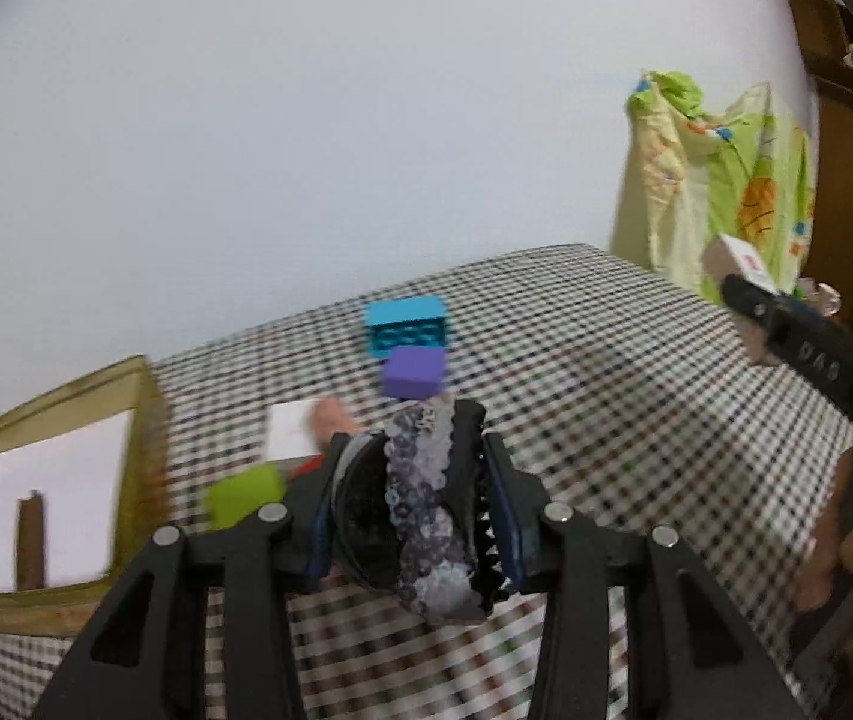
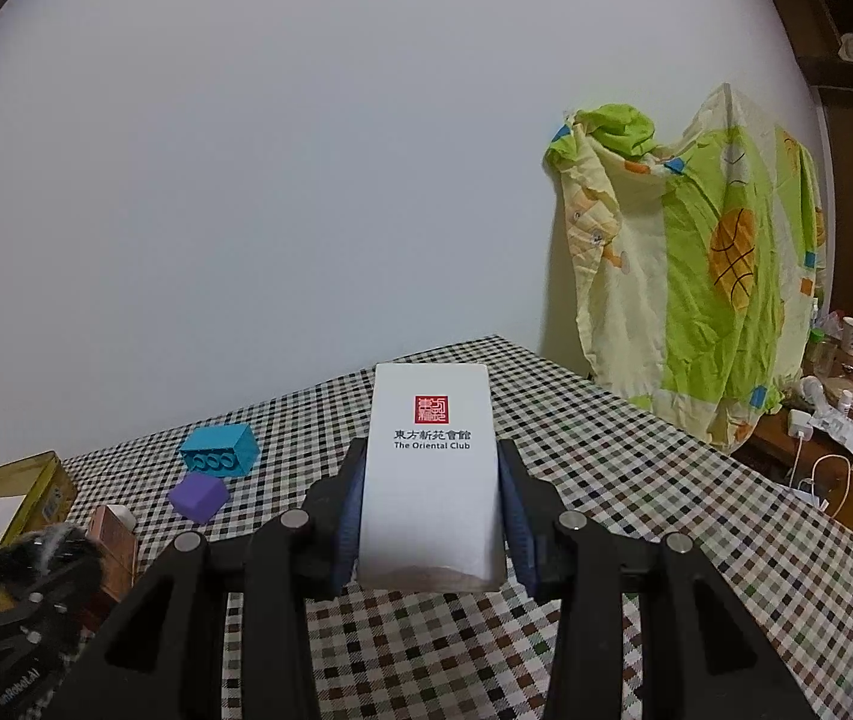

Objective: Organize rigid objects

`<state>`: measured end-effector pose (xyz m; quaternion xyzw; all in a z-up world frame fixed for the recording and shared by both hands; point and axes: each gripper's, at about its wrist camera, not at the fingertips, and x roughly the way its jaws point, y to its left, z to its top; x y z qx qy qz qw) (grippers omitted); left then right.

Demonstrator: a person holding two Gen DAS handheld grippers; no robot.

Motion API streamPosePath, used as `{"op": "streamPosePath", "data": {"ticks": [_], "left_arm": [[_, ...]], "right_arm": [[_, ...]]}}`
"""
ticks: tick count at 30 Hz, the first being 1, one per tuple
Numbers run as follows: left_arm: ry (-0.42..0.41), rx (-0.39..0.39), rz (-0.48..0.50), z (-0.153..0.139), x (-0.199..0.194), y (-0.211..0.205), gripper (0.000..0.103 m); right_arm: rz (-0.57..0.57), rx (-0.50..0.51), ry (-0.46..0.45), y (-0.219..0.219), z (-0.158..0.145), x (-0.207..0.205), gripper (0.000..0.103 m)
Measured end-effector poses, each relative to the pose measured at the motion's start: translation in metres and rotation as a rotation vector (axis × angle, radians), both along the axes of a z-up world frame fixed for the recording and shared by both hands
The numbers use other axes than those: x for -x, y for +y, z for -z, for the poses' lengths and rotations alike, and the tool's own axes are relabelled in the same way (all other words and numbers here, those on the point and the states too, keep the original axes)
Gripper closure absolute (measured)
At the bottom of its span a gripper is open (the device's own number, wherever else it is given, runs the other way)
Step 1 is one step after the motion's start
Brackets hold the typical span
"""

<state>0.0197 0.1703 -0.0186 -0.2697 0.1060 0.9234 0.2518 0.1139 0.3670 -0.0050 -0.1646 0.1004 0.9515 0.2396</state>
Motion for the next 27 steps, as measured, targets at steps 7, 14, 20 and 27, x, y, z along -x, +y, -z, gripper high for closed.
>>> {"op": "streamPosePath", "data": {"ticks": [7, 14, 20, 27], "left_arm": [[0.014, 0.016, -0.054, -0.001, 0.004, -0.035, 0.061], [0.021, 0.013, -0.090, -0.004, 0.007, -0.065, 0.061], [0.022, 0.008, -0.124, -0.006, 0.011, -0.088, 0.061], [0.027, -0.005, -0.147, -0.010, 0.012, -0.105, 0.061]], "right_arm": [[0.045, -0.077, 0.005, -0.012, -0.003, -0.005, 0.060], [0.067, -0.132, 0.007, -0.027, -0.006, -0.013, 0.060], [0.072, -0.129, 0.005, -0.039, -0.005, -0.019, 0.060], [0.043, -0.110, 0.001, -0.063, -0.003, -0.023, 0.060]]}}
